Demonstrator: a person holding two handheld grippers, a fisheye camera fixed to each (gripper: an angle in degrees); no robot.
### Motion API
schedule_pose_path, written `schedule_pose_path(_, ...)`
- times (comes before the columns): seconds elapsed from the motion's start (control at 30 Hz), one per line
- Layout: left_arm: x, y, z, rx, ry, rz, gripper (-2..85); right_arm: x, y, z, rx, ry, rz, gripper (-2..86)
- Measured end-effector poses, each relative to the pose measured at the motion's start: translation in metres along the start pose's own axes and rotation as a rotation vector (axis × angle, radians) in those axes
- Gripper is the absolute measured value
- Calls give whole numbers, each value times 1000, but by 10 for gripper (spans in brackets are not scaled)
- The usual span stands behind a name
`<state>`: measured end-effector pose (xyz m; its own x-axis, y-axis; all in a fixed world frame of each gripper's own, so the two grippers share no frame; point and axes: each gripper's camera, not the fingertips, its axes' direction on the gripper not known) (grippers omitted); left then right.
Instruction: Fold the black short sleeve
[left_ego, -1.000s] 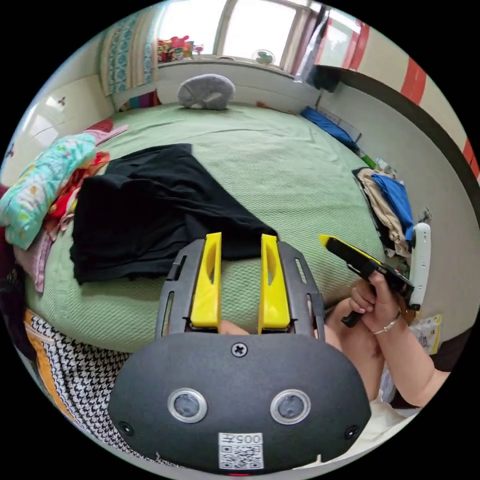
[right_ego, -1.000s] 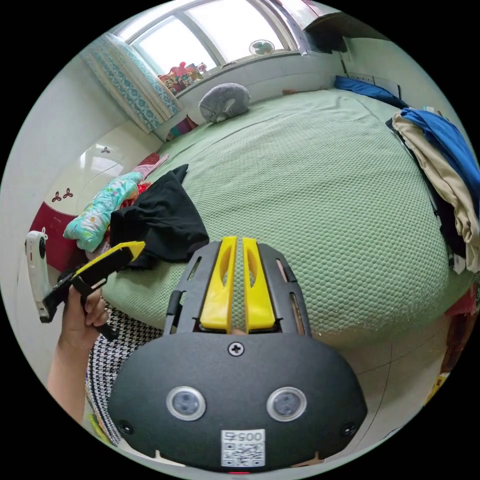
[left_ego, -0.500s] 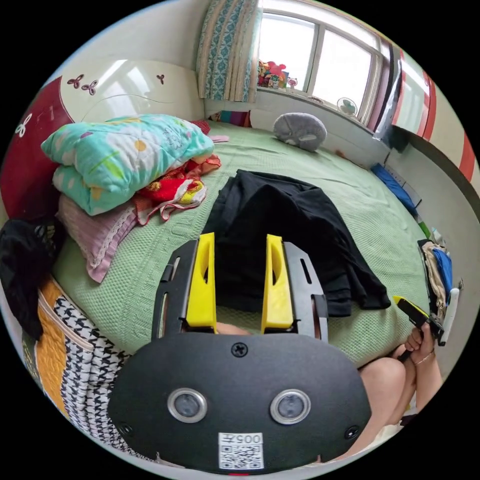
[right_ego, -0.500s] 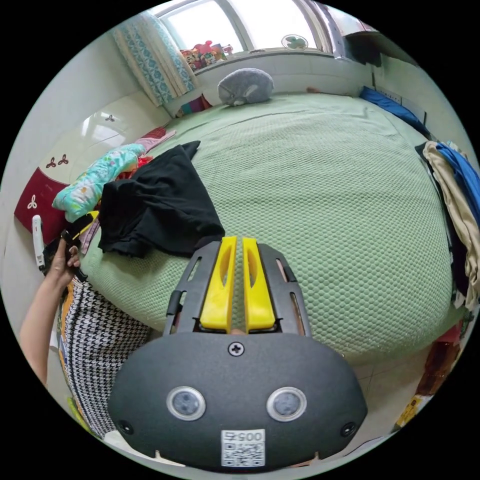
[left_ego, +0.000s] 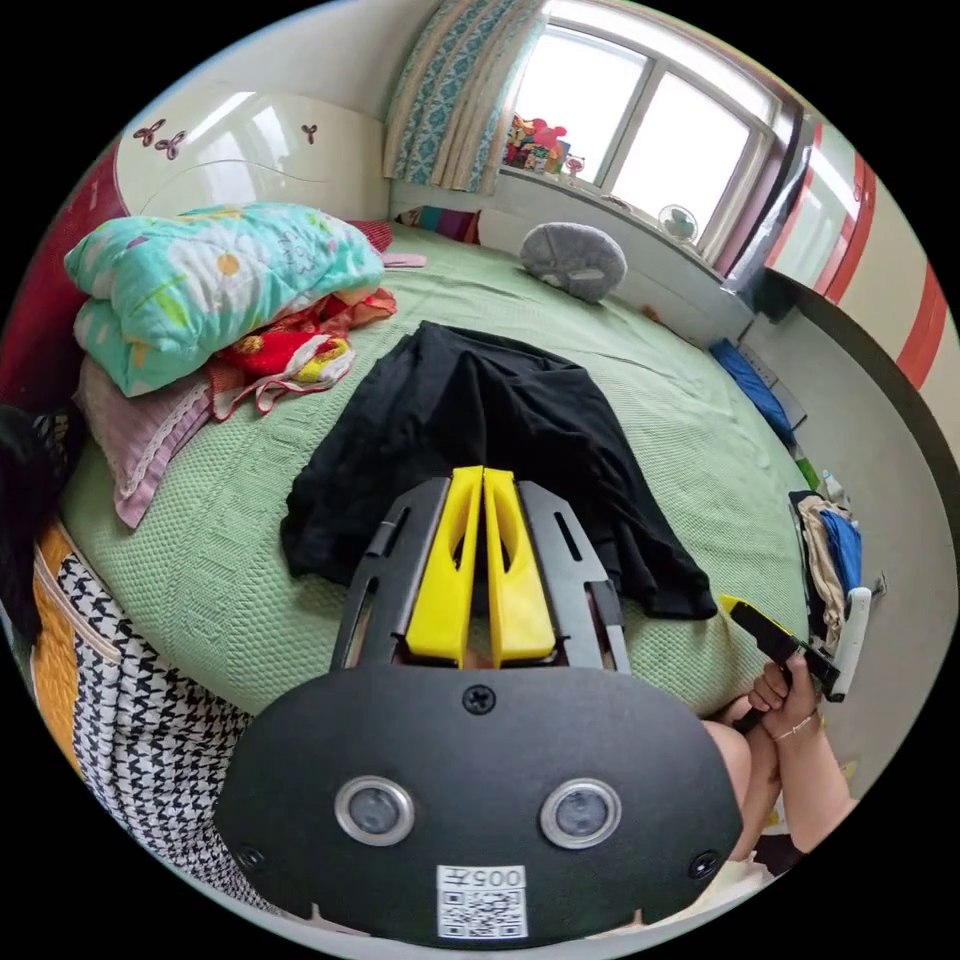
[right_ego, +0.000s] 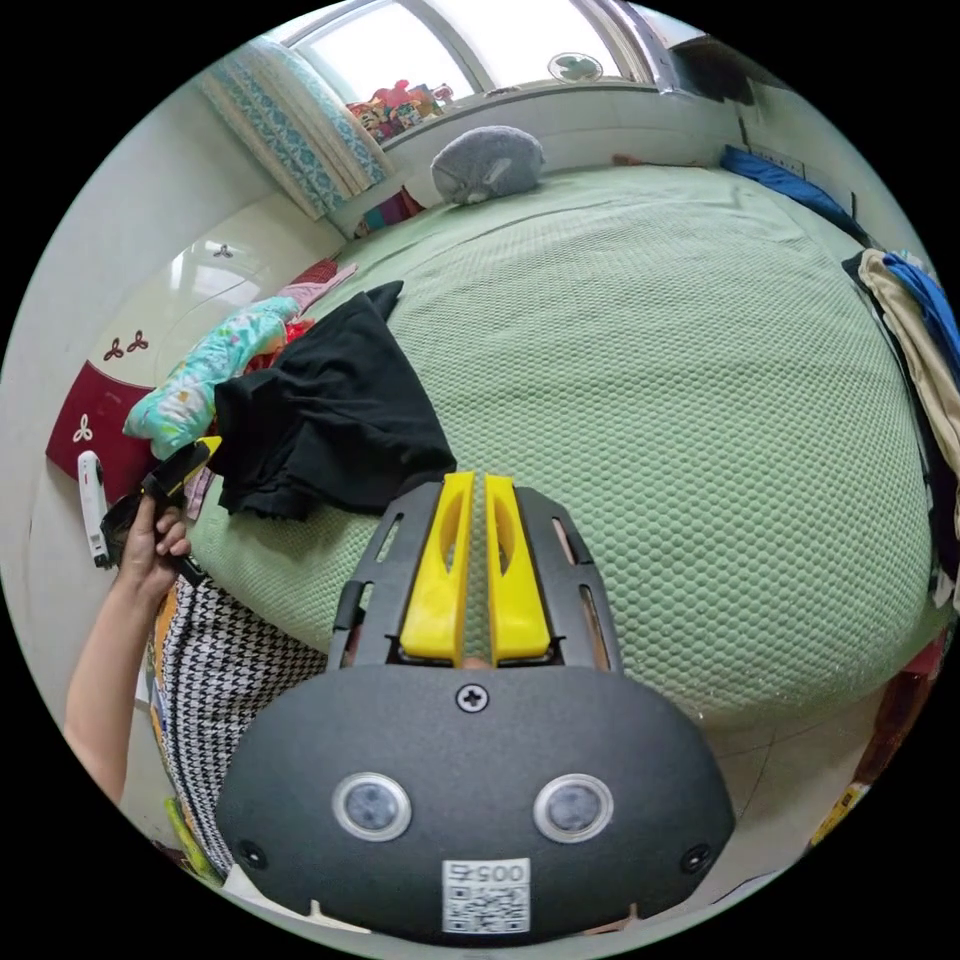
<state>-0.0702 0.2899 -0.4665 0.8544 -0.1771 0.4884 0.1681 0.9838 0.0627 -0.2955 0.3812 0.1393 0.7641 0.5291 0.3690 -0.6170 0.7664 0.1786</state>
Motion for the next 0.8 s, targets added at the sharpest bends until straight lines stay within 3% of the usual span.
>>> schedule_pose_path(0.43, 157, 48, 12, -113, 263, 246, -1, 36, 8, -25, 41, -102, 100, -2)
schedule_pose_path(0.6, 216, 75, 11, -112, 180, 438, 0, 45, 10, -27, 48, -135, 137, -2)
schedule_pose_path(0.7, 228, 84, 7, -114, 187, 467, 5, 40, 11, -27, 44, -114, 103, -3)
schedule_pose_path(0.8, 219, 87, -4, -93, 320, 430, 20, 32, 11, -24, 41, -62, 49, -3)
